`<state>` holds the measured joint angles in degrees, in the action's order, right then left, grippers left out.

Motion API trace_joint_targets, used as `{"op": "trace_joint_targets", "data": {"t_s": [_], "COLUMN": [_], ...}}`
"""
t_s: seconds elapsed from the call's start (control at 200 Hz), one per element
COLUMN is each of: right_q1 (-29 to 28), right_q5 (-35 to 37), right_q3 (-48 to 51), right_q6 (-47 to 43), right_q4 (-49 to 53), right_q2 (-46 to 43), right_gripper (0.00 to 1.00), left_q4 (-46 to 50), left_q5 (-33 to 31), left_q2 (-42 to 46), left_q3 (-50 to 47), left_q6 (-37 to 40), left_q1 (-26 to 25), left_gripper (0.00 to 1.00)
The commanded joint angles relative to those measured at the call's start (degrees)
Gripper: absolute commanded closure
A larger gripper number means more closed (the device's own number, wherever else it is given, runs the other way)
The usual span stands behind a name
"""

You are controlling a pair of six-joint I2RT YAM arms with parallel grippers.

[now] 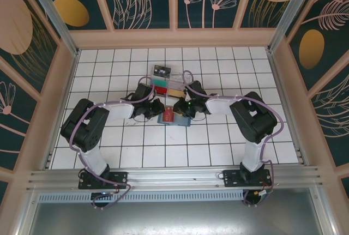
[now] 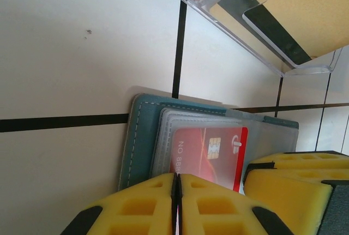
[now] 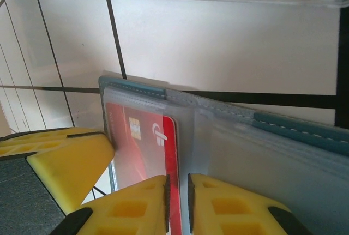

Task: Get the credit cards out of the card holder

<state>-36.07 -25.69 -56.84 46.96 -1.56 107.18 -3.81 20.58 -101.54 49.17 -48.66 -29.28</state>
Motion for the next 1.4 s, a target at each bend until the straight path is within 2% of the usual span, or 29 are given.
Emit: {"op": "trace_joint_targets", "data": {"t_s": [0.0, 0.265, 0.44, 0.53, 0.631, 0.886, 1.286, 1.391], "right_q1": [0.13, -0.05, -0.48, -0.53, -0.62, -1.62, -1.38, -1.19], "right_q5": [-1.98, -3.61, 6.0, 8.27, 5.89, -2.45, 0.88, -0.2], "right_q3": [0.53, 0.19, -2.18, -2.65, -2.48, -2.57, -3.24, -2.88], "right_q6": [-1.5, -3.51, -7.53, -7.85, -7.22, -5.16, -3.56, -3.5], "right_q4": [-0.81, -0.68, 7.81, 9.77, 8.49, 2.89, 5.52, 4.43], "right_q2": [1.7, 2.3, -1.28, -3.54, -4.17, -1.08, 1.05, 1.36], "right_gripper": [0.81, 0.83, 0.83, 0.8, 0.75, 0.76, 0.76, 0.78], "left_q4": [2.84, 3.17, 3.9, 4.16, 4.17, 4.08, 3.55, 3.54], "left_q5": [-0.71, -1.19, -2.2, -2.69, -2.96, -3.0, -2.65, -2.65], "left_q2": [-1.05, -1.26, -0.91, -0.91, -0.78, -0.6, -0.37, -0.24], "left_q3": [-1.89, -2.14, -1.89, -1.92, -2.17, -2.29, -2.77, -2.94], "left_q6": [-0.04, 0.27, 0.51, 0.72, 0.74, 0.59, 0.41, 0.28], "left_q1": [-0.25, -0.26, -0.25, -0.25, -0.26, -0.25, -0.25, -0.25], "left_gripper": [0.87, 0.88, 0.88, 0.88, 0.88, 0.88, 0.88, 0.88]}}
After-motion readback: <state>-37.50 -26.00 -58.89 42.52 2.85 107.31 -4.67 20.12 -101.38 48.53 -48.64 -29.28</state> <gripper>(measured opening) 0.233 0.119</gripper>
